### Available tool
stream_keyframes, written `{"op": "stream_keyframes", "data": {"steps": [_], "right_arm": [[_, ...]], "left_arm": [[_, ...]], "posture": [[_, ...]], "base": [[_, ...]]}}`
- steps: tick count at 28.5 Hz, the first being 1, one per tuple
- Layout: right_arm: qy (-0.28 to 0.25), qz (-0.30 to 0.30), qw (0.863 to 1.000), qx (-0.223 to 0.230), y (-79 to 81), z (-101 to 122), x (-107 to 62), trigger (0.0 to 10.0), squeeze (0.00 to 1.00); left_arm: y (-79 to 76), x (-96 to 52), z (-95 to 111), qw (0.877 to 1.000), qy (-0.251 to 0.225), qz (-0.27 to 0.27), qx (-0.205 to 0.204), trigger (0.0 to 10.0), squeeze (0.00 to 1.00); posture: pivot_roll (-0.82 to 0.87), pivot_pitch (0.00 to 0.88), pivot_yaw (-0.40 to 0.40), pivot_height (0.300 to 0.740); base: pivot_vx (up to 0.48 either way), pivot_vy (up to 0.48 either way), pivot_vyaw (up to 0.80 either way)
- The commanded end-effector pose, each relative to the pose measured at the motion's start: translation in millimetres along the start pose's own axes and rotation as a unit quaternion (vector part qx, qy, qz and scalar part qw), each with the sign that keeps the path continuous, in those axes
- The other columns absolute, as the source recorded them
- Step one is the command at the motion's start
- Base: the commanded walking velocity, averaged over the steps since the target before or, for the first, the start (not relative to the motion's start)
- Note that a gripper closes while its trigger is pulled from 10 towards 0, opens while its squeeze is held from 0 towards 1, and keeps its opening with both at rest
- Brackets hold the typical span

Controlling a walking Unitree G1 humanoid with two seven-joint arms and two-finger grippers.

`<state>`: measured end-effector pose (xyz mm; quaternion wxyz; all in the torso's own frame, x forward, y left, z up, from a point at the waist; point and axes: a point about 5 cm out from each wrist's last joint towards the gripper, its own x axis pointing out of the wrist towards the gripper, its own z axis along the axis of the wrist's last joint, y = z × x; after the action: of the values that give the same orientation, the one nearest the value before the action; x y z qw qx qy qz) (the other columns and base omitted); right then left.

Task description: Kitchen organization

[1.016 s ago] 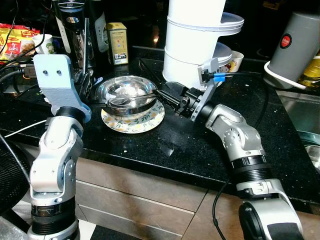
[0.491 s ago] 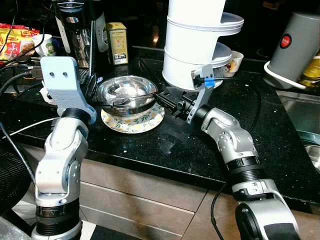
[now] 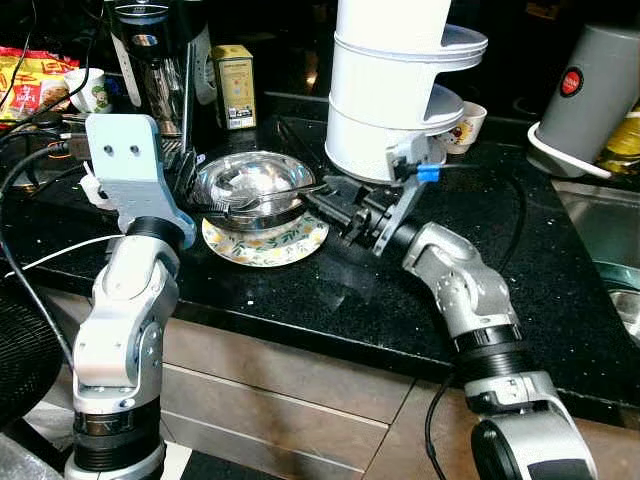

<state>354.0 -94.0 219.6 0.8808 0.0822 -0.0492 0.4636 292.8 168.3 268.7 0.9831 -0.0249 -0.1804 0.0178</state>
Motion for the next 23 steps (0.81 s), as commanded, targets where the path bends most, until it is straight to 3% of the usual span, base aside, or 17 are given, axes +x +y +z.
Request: {"op": "stream_keyframes", "data": {"steps": [1,11,13,16,23], "right_arm": [[0.006,0.012,1.0,-0.005,5.3,-1,1.7,10.0,0.0],[-0.004,-0.003,1.0,-0.002,2.8,2,4.0,10.0,0.0],[0.039,-0.033,0.998,-0.031,0.9,-8,7.5,10.0,0.0],[0.06,-0.053,0.996,-0.043,-0.2,-15,9.9,10.0,0.0],[0.041,-0.064,0.997,-0.019,3.0,-15,14.8,10.0,0.0]], "left_arm": [[-0.9,0.6,-4,1.0,0.01,-0.002,-0.007,10.0,0.0],[-0.1,0.6,-4,1.0,0.009,-0.001,-0.006,10.0,0.0],[0.7,0.2,-5,1.0,0.01,0.0,-0.006,10.0,0.0],[0.7,0.3,-5,1.0,0.01,0.001,-0.007,10.0,0.0],[-0.2,0.9,-5,1.0,0.01,0.0,-0.008,10.0,0.0]], "posture": [[0.08,0.0,-0.051,0.74],[0.08,0.0,-0.053,0.74],[0.08,0.0,-0.052,0.74],[0.07,0.0,-0.051,0.74],[0.07,0.0,-0.048,0.74]], "base": [[0.0,0.0,0.0],[0.0,0.0,0.0],[0.0,0.0,0.0],[0.0,0.0,0.0],[0.0,0.0,0.0]]}}
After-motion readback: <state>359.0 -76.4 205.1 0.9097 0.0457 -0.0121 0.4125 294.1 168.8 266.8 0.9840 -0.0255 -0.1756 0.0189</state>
